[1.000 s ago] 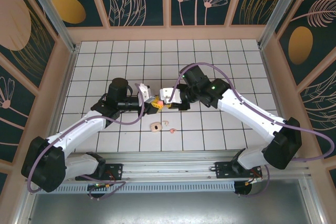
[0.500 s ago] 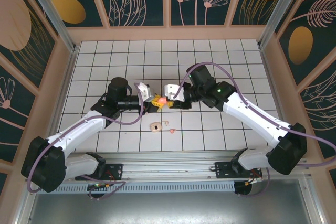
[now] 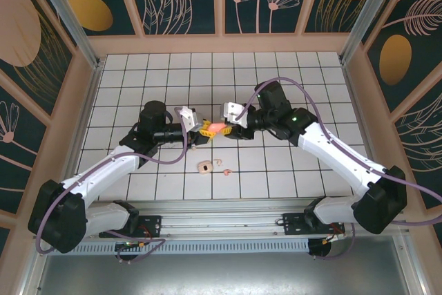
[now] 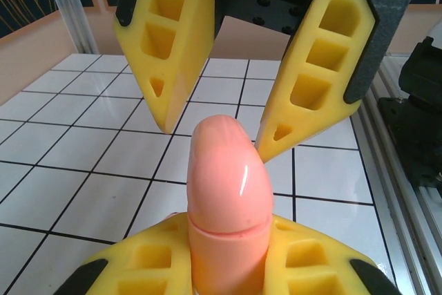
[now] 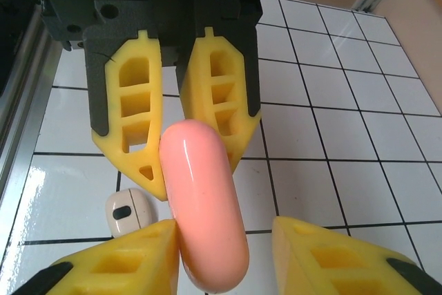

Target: Insert wireless bluetooth earbuds into charging case

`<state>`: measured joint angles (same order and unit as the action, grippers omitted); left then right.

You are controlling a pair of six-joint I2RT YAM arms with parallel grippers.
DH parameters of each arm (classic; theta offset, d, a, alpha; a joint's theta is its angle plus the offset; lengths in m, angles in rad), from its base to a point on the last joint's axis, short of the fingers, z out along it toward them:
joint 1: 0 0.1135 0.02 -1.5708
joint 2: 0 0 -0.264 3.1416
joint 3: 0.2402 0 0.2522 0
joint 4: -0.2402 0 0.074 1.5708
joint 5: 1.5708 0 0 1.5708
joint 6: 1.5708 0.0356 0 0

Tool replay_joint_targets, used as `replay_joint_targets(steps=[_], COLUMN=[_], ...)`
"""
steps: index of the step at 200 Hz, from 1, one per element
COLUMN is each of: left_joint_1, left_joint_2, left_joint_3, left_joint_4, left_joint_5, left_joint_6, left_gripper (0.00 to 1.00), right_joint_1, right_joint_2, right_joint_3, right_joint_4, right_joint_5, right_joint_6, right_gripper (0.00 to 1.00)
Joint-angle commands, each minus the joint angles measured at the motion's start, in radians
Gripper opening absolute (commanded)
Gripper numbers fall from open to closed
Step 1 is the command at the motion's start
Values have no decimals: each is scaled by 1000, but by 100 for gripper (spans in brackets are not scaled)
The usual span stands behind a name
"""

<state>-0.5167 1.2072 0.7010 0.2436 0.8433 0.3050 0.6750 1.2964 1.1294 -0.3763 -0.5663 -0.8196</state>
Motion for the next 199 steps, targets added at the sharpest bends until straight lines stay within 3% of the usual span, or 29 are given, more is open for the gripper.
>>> replay_joint_targets(steps=[1, 67, 120, 166, 199], left_joint_1=[-12, -11, -11, -11, -12], left_joint_2=[-3, -14, -13, 22, 65], left_joint_3=[-25, -43, -117, -213, -228], left_joint_4=[-15, 21, 231, 482, 536], left_joint_5=[85, 86, 43, -38, -106], left_joint_6=[3, -12, -131, -294, -406], left_gripper=[10, 11, 10, 10, 10], right_joint_1=[-29, -47, -70, -110, -112], right_joint_2=[-26, -35, -65, -99, -126], right_joint_3=[-12, -32, -60, -90, -159], right_joint_4=[134, 174, 213, 255, 247], right_joint_5=[22, 6, -84, -114, 13], right_joint_6=[25, 54, 128, 321, 570], right_gripper=[39, 40, 43, 48, 46])
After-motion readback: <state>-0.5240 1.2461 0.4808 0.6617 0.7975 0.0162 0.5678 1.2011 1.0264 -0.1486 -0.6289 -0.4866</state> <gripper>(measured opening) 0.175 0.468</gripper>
